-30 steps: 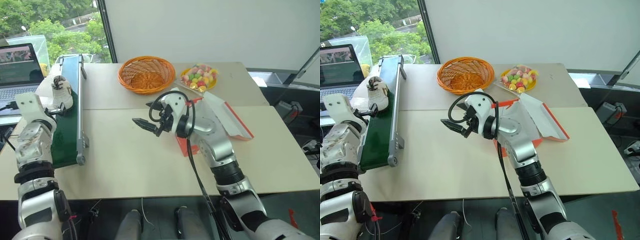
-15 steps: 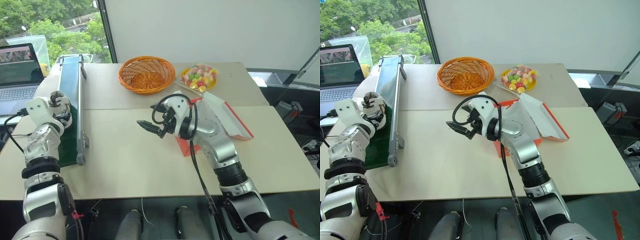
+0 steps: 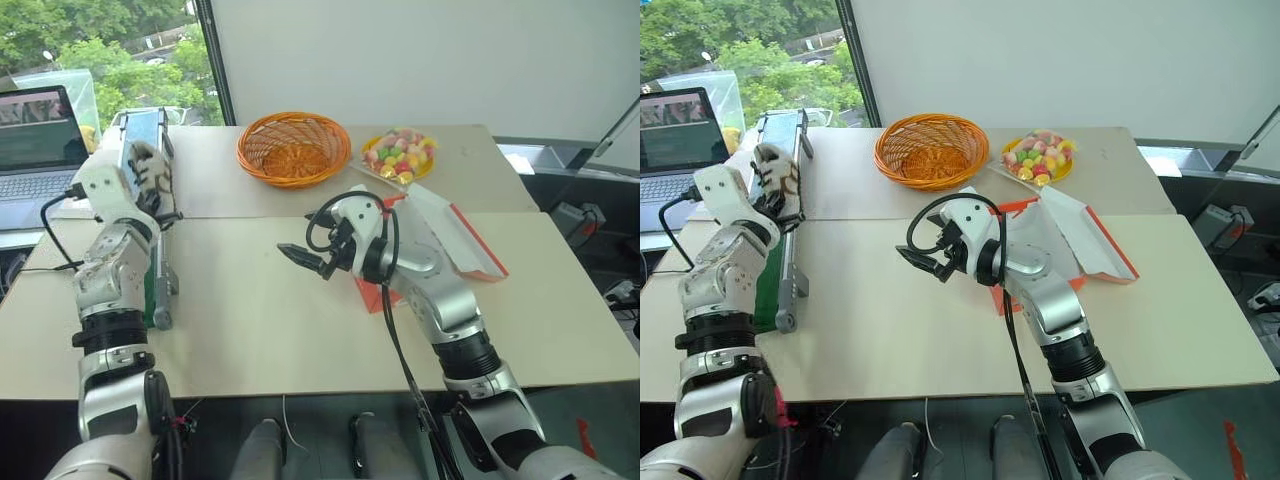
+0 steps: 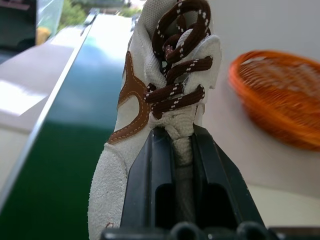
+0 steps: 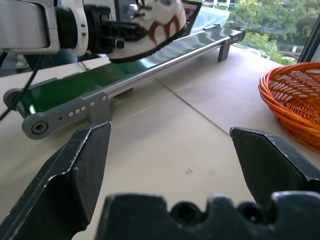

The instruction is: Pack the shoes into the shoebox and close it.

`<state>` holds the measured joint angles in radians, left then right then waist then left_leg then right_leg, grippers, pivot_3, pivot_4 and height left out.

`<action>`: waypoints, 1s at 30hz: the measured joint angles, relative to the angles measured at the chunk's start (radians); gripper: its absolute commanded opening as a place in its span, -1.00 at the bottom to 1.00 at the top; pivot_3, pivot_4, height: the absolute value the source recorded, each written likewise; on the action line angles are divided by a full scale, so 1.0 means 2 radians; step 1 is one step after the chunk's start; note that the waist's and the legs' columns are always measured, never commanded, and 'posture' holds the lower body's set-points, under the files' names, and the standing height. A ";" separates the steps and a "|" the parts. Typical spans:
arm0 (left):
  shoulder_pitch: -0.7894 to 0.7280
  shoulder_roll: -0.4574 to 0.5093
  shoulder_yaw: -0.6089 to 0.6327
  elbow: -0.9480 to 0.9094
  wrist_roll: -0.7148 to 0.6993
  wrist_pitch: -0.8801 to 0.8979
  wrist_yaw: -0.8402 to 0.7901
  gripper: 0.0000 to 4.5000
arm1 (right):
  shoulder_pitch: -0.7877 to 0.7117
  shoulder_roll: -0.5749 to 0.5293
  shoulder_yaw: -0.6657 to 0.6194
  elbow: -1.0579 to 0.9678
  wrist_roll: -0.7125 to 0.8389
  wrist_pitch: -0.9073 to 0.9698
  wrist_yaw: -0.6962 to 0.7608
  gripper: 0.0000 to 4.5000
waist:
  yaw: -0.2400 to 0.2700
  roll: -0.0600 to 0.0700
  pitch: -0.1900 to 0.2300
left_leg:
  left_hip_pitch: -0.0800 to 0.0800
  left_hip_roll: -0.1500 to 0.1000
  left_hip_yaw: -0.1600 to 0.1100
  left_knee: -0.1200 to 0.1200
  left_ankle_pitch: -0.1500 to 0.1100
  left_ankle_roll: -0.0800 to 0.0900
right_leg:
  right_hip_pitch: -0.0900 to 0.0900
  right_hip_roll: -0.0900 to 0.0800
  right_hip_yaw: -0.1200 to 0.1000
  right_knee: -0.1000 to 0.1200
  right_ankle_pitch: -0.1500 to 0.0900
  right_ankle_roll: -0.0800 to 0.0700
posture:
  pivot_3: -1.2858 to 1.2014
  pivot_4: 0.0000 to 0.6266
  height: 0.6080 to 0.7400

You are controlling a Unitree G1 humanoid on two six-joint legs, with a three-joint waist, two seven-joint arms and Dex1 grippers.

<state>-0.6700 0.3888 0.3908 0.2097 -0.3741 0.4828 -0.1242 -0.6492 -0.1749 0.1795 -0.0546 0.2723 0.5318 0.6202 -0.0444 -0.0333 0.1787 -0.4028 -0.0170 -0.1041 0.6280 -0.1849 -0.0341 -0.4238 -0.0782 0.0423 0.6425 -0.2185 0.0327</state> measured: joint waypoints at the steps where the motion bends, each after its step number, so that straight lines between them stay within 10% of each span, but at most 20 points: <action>1: 0.008 -0.019 -0.010 -0.036 -0.014 0.009 -0.005 -0.94 | -0.001 0.011 -0.015 0.000 0.016 0.012 -0.009 1.00 | 0.000 0.000 0.000 | 0.000 0.000 0.000 0.000 0.000 0.000 | 0.000 0.000 0.000 0.000 0.000 0.000 | 0.03 -0.52 1.00; 11: 0.026 -0.170 -0.093 -0.211 -0.096 0.090 0.033 -0.94 | -0.105 0.113 -0.271 0.033 0.257 0.141 -0.202 1.00 | 0.000 0.000 0.000 | 0.000 0.000 0.000 0.000 0.000 0.000 | 0.000 0.000 0.000 0.000 0.000 0.000 | 0.03 -0.52 1.00; 26: -0.013 -0.239 -0.137 -0.216 -0.128 0.132 0.067 -0.94 | -0.094 0.101 -0.269 0.038 0.269 0.153 -0.237 1.00 | -0.001 0.000 0.000 | -0.001 0.000 0.000 0.001 0.000 0.000 | 0.000 0.000 0.000 -0.001 0.000 0.000 | 0.03 -0.52 1.00; 30: -0.013 -0.239 -0.137 -0.216 -0.138 0.143 0.067 -0.96 | -0.093 0.097 -0.270 0.038 0.269 0.152 -0.237 0.53 | -0.001 0.000 0.000 | -0.001 0.000 0.000 0.001 0.000 0.000 | 0.000 0.000 0.000 -0.001 0.000 0.000 | 0.03 -0.52 1.00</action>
<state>-0.6951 -0.0899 0.1177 -0.2224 -0.6493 0.7688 0.0100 -0.8361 0.0181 -0.3598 0.0218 0.8109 0.8354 0.1454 -0.0455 -0.0334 0.1789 -0.4044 -0.0171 -0.1032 0.6292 -0.1851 -0.0333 -0.4230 -0.0773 0.0427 0.6410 -0.2184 0.0327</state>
